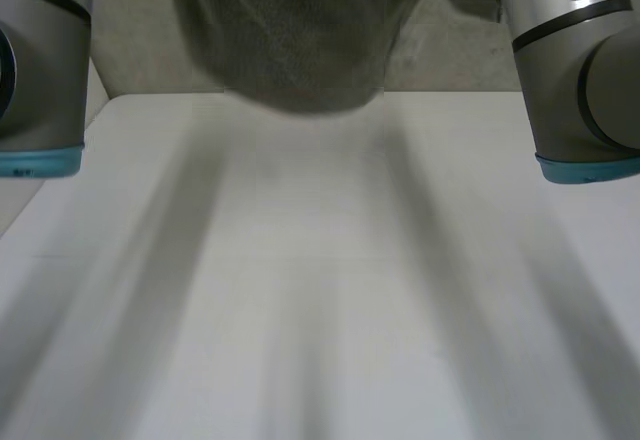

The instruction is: Fold the towel.

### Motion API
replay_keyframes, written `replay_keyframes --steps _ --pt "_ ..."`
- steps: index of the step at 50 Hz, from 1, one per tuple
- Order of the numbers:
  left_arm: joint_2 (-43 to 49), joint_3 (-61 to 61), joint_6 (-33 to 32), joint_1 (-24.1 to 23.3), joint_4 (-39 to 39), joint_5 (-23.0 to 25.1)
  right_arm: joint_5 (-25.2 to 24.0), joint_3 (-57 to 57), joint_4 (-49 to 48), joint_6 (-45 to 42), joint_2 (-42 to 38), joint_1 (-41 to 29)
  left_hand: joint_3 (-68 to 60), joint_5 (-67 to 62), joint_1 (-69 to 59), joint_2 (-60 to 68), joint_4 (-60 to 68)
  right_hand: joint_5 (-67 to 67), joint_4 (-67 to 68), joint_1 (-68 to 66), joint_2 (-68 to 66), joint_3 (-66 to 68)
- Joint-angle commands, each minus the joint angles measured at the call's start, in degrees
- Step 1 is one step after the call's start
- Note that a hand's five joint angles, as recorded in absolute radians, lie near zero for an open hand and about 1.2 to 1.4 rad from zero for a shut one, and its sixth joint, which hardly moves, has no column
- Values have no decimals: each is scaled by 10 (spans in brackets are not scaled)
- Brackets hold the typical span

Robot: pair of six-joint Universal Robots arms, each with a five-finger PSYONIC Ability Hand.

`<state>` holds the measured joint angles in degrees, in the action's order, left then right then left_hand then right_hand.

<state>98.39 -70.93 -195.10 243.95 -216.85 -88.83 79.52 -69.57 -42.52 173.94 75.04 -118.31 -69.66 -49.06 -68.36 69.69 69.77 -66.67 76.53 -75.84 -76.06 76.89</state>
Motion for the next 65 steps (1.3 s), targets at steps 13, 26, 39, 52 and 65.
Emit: replay_keyframes --steps 13,26,39,52,65 --pt "90 -341 27 52 27 4 -130 -93 326 -187 -123 13 -82 -188 -95 82 81 -33 35 -42 -39 31" --pt "80 -345 17 50 173 4 -104 -145 374 -251 -138 19 268 162 255 -268 -269 -33 35 -42 -39 31" --pt "58 -360 -19 59 180 5 -106 -214 358 -210 -75 23 330 224 317 -331 -331 -33 35 -42 -39 31" --pt "77 -382 -29 59 180 72 -105 -230 347 -206 -76 44 356 250 343 -356 -357 -33 35 -42 -39 31" --pt "146 -354 -31 63 133 74 -104 -235 347 -192 -82 46 240 134 227 -240 -241 -33 35 -42 -39 31"
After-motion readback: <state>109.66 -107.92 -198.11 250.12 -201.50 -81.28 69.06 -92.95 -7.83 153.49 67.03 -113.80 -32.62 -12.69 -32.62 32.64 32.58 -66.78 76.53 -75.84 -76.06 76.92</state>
